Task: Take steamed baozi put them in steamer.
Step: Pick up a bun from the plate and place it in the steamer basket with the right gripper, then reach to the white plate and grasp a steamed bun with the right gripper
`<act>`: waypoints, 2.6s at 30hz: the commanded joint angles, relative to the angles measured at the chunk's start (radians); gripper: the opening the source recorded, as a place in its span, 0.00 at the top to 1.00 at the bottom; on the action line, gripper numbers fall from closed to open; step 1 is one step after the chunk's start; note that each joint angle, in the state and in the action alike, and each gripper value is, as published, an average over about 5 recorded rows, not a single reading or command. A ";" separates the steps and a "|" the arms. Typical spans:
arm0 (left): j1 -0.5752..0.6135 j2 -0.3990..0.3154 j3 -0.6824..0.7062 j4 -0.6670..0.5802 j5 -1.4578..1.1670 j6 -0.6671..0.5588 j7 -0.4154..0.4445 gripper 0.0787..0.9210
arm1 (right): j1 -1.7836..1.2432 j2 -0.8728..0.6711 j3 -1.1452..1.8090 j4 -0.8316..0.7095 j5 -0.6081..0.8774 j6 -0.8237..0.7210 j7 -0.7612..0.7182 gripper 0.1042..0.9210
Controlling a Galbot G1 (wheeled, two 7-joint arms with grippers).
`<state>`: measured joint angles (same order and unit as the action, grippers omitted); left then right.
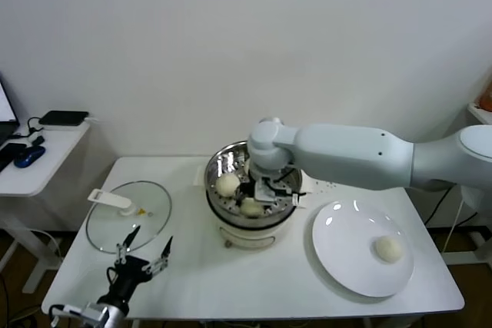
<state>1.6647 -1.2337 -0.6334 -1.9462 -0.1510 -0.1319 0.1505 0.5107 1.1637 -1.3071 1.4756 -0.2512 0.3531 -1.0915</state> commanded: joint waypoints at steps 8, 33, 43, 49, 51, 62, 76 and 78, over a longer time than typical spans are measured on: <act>0.000 -0.006 0.001 0.002 0.000 0.000 -0.001 0.12 | -0.007 0.004 0.016 -0.016 0.010 0.059 -0.001 0.13; -0.015 -0.019 0.015 -0.004 0.000 0.005 -0.003 0.12 | 0.317 -0.201 -0.062 0.010 0.301 0.084 -0.059 0.12; -0.029 -0.021 0.031 -0.022 -0.018 0.009 -0.003 0.12 | 0.481 -0.487 -0.355 0.046 0.798 -0.364 -0.021 0.12; -0.024 0.005 0.054 -0.029 -0.052 -0.004 -0.023 0.12 | 0.440 -0.661 -0.395 0.046 0.791 -0.475 0.012 0.12; -0.018 0.014 0.054 -0.028 -0.061 -0.009 -0.026 0.12 | 0.405 -0.711 -0.381 0.051 0.778 -0.501 0.027 0.12; 0.018 0.040 0.029 -0.023 -0.058 -0.021 -0.063 0.12 | -0.049 -0.862 -0.044 0.017 0.539 -0.551 0.062 0.12; 0.047 0.022 0.038 -0.026 -0.039 -0.015 -0.053 0.12 | -0.390 -0.853 0.184 -0.037 0.414 -0.587 0.068 0.12; 0.048 0.019 0.038 -0.026 -0.039 -0.011 -0.059 0.12 | -0.419 -0.838 0.203 -0.059 0.401 -0.585 0.070 0.12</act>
<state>1.6997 -1.2083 -0.5966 -1.9730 -0.1930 -0.1500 0.1028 0.3491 0.3523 -1.2654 1.4672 0.2282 -0.1946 -1.0307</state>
